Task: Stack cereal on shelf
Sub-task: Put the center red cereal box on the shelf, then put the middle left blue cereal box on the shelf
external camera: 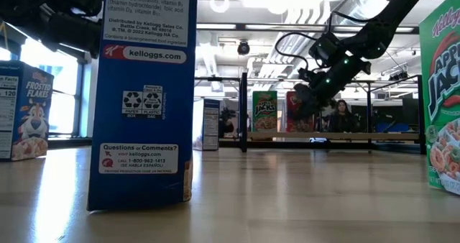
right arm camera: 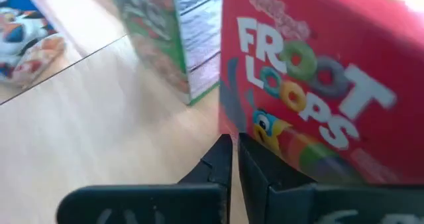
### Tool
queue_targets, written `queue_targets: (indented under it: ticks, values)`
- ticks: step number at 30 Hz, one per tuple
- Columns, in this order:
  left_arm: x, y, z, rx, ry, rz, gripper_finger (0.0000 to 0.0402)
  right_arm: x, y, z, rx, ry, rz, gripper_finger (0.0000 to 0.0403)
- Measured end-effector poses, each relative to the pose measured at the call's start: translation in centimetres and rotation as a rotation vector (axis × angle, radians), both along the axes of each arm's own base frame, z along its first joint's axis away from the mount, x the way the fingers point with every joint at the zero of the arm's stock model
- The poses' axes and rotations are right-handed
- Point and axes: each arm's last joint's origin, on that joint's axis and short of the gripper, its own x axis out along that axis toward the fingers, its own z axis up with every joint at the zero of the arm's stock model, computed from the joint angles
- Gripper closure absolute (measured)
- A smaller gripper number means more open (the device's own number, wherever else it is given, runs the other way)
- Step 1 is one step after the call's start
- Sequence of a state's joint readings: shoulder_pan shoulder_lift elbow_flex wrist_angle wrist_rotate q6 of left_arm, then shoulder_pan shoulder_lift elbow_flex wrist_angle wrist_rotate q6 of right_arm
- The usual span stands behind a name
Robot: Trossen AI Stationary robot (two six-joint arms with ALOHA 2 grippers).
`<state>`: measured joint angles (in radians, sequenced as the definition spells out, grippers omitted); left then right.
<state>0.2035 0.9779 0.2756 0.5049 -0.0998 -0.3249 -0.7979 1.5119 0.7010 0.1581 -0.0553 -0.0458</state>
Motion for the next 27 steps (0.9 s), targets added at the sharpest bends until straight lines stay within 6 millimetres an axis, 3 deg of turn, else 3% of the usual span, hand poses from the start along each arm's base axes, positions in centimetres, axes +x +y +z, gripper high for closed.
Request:
queue_targets:
  ticks: [7, 15, 20, 27]
  values:
    - [0.3, -0.4, 0.4, -0.007, 0.036, -0.033, 0.0401, 1.0, 2.3, 2.2, -0.029, -0.078, 0.166, 0.0401]
    - [1.4, -2.3, 5.3, 0.015, 0.341, -0.079, 0.04, 1.0, 6.8, 2.8, -0.089, -0.218, 0.233, 0.0403]
    - [-0.1, -3.9, 8.7, -0.233, 0.574, -0.118, 0.0383, 0.8, 9.9, 2.9, -0.135, -0.357, 0.244, 0.0403]
    - [-2.3, -6.6, 12.8, -0.569, 0.756, 0.039, 0.0354, 0.8, 12.8, 3.2, -0.211, -0.406, 0.29, 0.0403]
